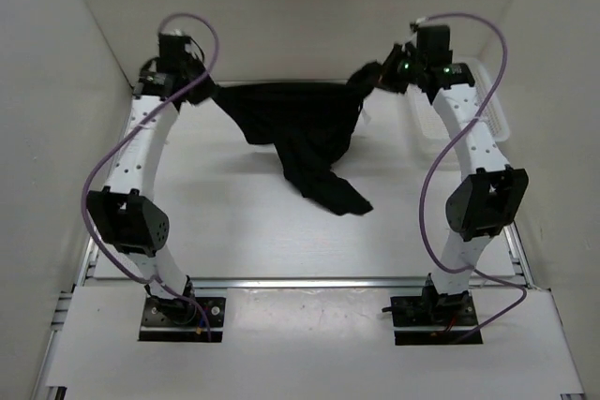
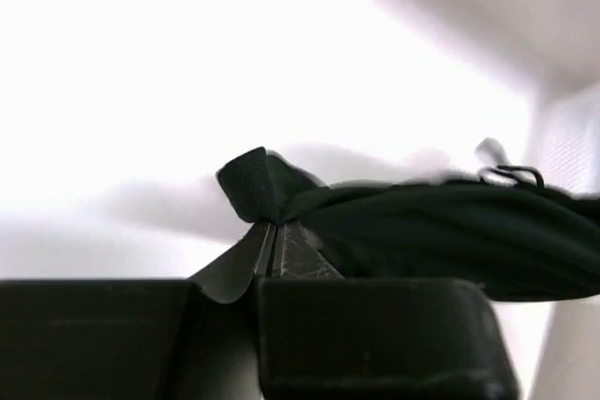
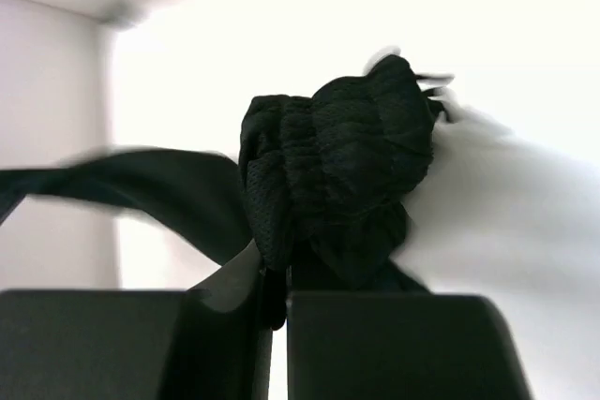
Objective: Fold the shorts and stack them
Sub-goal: Flatten the shorts out
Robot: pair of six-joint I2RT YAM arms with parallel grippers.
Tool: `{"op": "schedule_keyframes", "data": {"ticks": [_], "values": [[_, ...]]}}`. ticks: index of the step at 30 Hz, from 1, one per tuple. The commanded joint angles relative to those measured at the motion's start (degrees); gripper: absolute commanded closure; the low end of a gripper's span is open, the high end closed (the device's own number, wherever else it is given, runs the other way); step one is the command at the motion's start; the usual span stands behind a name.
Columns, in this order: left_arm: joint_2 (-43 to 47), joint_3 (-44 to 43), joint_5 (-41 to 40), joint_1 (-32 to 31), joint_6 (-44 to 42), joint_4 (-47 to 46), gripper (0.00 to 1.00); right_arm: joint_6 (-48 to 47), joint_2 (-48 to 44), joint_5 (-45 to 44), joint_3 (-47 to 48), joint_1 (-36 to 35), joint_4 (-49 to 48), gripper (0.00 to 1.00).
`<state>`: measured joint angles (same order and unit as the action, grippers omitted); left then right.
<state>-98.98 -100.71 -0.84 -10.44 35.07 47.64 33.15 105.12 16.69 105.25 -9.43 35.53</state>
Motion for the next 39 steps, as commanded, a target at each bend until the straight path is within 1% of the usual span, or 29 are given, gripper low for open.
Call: {"op": "schedule_keyframes", "data": {"ticks": [1,5,7,9,10,11,12,13,14,15,16,18,19,21,23,24,25,26,27,28,30,31,32,34,35,36,37,38,39], "values": [[3.1,-14.4,-1.0,4.2,-3.5,9.0,0.9,1.7,-3.5,6.5,14.0,-1.8,0.2,1.0],[11.8,-14.3,0.1,5.5,-3.5,9.1,0.9,-1.5,-9.4,3.1,14.4,-5.1,-1.0,1.0],[15.6,-10.4,0.1,5.5,-3.5,7.7,0.9,-3.4,-14.1,1.4,7.5,-5.8,-2.3,1.0],[21.7,-1.3,0.1,5.5,-3.5,6.7,0.86,-5.3,-18.4,-2.9,-0.5,-8.3,-4.4,1.0],[23.9,2.6,0.7,5.0,-3.5,6.1,0.72,-7.1,-23.4,-4.3,-10.6,-9.3,-5.8,1.0],[25.9,11.1,1.2,4.5,-3.5,4.9,0.52,-8.0,-26.0,-5.7,-15.9,-11.6,-8.3,1.0],[29.7,15.7,2.7,4.5,-3.5,4.9,0.05,-8.5,-30.7,-8.0,-26.3,-12.9,-9.1,0.99],[31.3,20.3,3.8,4.5,-2.7,4.1,0.0,-8.5,-33.0,-14.3,-31.6,-15.6,-9.1,0.95],[32.9,29.3,4.9,3.9,-2.2,4.1,0.0,-8.0,-35.2,-17.5,-36.7,-16.7,-9.1,0.87],[34.2,33.6,5.8,3.8,-1.2,3.3,0.0,-7.0,-37.4,-20.7,-41.8,-17.8,-9.1,0.52],[36.6,37.4,6.5,3.3,-0.6,2.6,0.0,-3.7,-41.4,-23.2,-51.5,-18.5,-9.1,0.35],[38.7,45.5,6.6,3.3,0.7,2.5,0.0,0.4,-45.9,-27.6,-59.2,-18.5,-6.1,0.19],[39.5,47.1,6.6,3.3,0.7,2.5,0.0,2.3,-47.2,-28.7,-62.0,-18.5,-5.0,0.19],[40.1,48.5,5.6,3.3,0.7,2.5,0.1,7.0,-49.2,-30.4,-66.7,-18.5,-1.5,0.19],[38.8,47.3,5.1,2.8,0.7,1.9,0.29,8.7,-50.5,-31.6,-66.7,-18.5,-0.2,0.24],[37.5,45.4,5.1,2.8,0.7,1.9,0.51,8.7,-50.5,-31.6,-65.9,-18.5,-0.2,0.32],[34.3,44.5,5.1,2.8,0.1,1.9,0.62,8.7,-50.5,-32.2,-64.8,-18.5,-0.2,0.64],[32.3,43.5,5.1,2.8,0.1,1.9,0.72,8.7,-49.3,-32.2,-62.2,-18.5,0.6,0.8],[30.3,42.6,5.6,2.8,0.1,1.9,0.81,8.7,-47.1,-32.2,-60.7,-18.5,0.6,0.92],[28.1,40.8,5.6,2.8,0.1,1.9,0.9,8.1,-45.7,-30.2,-59.2,-18.5,1.2,1.0],[21.2,38.9,1.8,2.0,0.7,1.9,0.9,7.6,-41.3,-27.3,-55.5,-18.0,1.7,1.0],[18.8,36.7,0.9,1.5,0.7,1.2,0.85,7.5,-40.1,-25.8,-54.7,-18.0,1.7,1.0],[16.3,35.3,0.1,1.5,0.7,1.1,0.72,7.5,-39.0,-24.2,-54.1,-18.0,1.7,0.96],[9.4,32.9,0.7,1.5,0.0,1.1,0.56,7.5,-36.5,-19.6,-53.5,-18.0,1.7,0.84],[7.2,30.1,0.8,0.7,0.0,1.1,0.46,7.0,-35.4,-18.5,-53.5,-18.0,1.7,0.66],[3.4,28.8,0.8,-0.7,0.0,1.1,0.16,6.4,-35.4,-17.8,-54.2,-18.0,1.7,0.54],[1.6,27.5,0.8,-0.7,0.0,1.1,0.07,6.4,-34.6,-17.7,-54.2,-18.0,1.7,0.42],[-0.1,25.1,0.1,-1.3,0.0,1.1,0.02,5.7,-33.8,-17.0,-54.8,-18.0,1.7,0.34],[-3.4,23.8,0.1,-1.3,0.0,1.1,0.02,5.7,-33.8,-16.1,-54.8,-18.0,1.7,0.25]]}}
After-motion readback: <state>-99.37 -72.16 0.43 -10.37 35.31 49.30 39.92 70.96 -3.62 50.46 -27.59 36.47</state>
